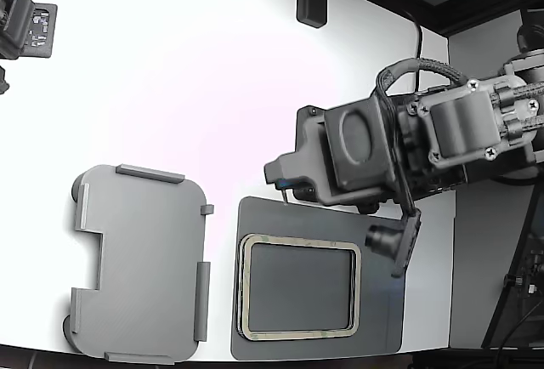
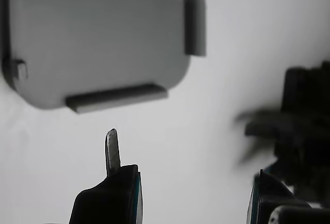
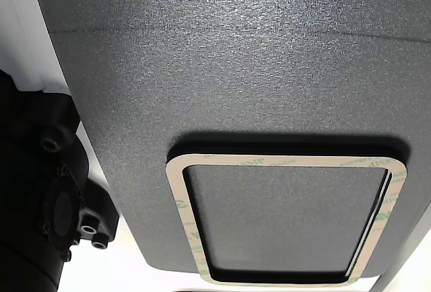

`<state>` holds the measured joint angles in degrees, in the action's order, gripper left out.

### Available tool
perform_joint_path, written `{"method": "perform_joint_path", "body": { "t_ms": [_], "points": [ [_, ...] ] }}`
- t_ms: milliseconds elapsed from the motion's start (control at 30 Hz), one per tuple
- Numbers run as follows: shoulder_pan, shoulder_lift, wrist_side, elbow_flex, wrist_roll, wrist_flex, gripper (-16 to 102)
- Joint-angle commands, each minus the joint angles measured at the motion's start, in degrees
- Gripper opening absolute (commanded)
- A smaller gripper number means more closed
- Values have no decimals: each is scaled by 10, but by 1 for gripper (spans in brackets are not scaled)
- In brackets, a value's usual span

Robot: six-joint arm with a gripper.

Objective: Grab top frame and put it into gray box.

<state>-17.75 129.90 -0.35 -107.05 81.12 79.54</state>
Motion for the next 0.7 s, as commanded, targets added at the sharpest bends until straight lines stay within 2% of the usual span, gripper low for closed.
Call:
{"method": "perform_joint_path", "body": {
  "t_ms": [0,100,233,367,433,567,600,667],
  "points": [
    [-23,-19,-4,51,146,28,86],
    [-56,-46,-1,80,221,62,93],
    [-101,-66,-1,90,268,75,92],
    [-167,-74,0,85,300,81,84],
    [-207,-76,-11,83,297,81,74],
    [-278,-44,-76,20,300,3,17],
    [-294,-38,-83,6,290,-8,20],
    [-313,-53,-91,8,286,4,41]
  ]
}}
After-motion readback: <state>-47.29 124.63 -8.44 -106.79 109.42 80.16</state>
